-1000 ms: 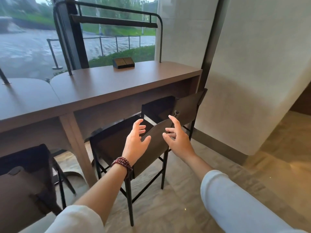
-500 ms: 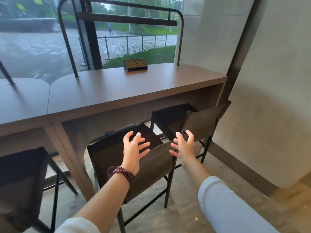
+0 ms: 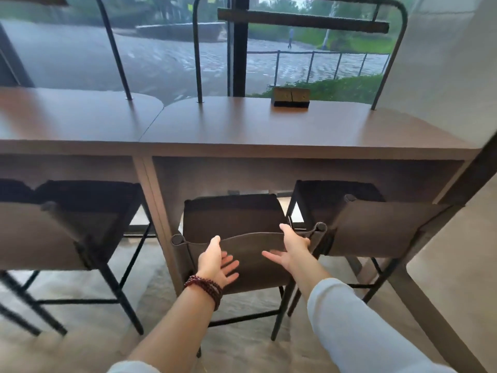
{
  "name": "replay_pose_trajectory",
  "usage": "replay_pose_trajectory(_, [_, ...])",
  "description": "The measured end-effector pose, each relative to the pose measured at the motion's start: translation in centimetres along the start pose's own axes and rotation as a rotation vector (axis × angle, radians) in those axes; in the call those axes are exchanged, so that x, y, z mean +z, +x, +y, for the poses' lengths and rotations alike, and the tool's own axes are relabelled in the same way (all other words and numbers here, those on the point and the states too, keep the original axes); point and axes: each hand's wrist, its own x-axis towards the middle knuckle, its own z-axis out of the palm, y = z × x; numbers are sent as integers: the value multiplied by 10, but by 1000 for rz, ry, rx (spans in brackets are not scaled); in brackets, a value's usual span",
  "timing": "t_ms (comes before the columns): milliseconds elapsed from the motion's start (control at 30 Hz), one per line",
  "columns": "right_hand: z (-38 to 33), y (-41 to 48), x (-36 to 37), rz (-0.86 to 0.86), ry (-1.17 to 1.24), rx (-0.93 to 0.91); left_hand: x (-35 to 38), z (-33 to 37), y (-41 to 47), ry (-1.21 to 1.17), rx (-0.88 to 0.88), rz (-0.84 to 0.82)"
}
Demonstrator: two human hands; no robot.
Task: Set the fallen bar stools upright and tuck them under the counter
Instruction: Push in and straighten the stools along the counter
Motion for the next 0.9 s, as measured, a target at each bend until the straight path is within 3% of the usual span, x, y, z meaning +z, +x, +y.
replay_pose_trajectory(200, [-3, 20, -2, 13, 95, 50, -6, 12, 28, -121, -66, -70])
replay_pose_trajectory(433, [-15, 41, -11, 48, 145, 5, 8, 17, 38, -168, 90, -105])
replay_pose_trajectory(600, [-13, 43, 5, -112, 70, -24, -6, 37, 55, -191, 162, -66])
replay_pose_trajectory(700, [-1, 46, 24, -103, 75, -10, -18, 57, 70, -171, 182, -48])
replay_pose_trajectory(900, [11, 30, 82, 181, 367, 29, -38, 95, 98, -113, 184, -56])
